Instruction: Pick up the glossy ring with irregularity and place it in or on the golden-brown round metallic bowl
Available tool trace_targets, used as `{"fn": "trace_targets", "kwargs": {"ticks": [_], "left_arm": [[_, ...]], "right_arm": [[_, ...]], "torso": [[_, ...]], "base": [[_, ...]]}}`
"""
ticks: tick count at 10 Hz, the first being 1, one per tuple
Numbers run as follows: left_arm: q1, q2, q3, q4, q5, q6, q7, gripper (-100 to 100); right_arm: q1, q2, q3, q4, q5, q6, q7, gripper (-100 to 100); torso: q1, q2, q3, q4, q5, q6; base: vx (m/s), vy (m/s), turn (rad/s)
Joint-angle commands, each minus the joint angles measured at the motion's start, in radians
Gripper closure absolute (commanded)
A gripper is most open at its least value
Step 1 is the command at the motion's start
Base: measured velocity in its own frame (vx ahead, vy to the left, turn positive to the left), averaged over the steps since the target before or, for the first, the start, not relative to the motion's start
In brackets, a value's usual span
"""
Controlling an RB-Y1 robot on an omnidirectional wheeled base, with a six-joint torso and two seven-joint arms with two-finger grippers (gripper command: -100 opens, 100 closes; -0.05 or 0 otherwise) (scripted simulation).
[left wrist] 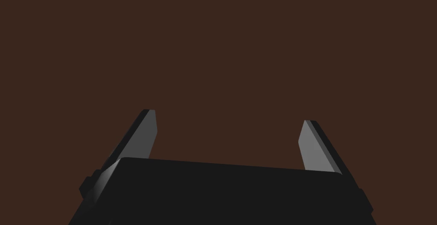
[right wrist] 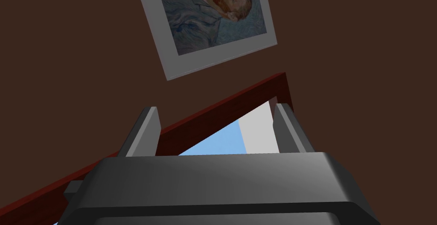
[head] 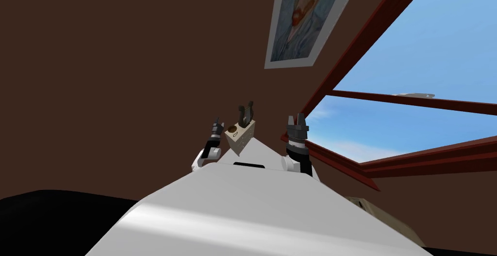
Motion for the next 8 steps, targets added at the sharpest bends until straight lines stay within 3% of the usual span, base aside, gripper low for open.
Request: {"fn": "trace_targets", "kwargs": {"ticks": [1,8], "left_arm": [[-0.023,0.004,0.004,0.05,0.011,0.0,0.015,-100],[-0.078,0.016,0.019,0.238,0.038,-0.003,0.059,-100]], "right_arm": [[0.0,0.0,0.0,0.0,0.0,0.0,0.0,0],[0.0,0.0,0.0,0.0,0.0,0.0,0.0,0]], "torso": [[0.0,0.0,0.0,0.0,0.0,0.0],[0.0,-0.001,-0.001,0.0,0.0,0.0]], "base": [[0.022,-0.046,0.026],[0.024,-0.047,0.015]]}}
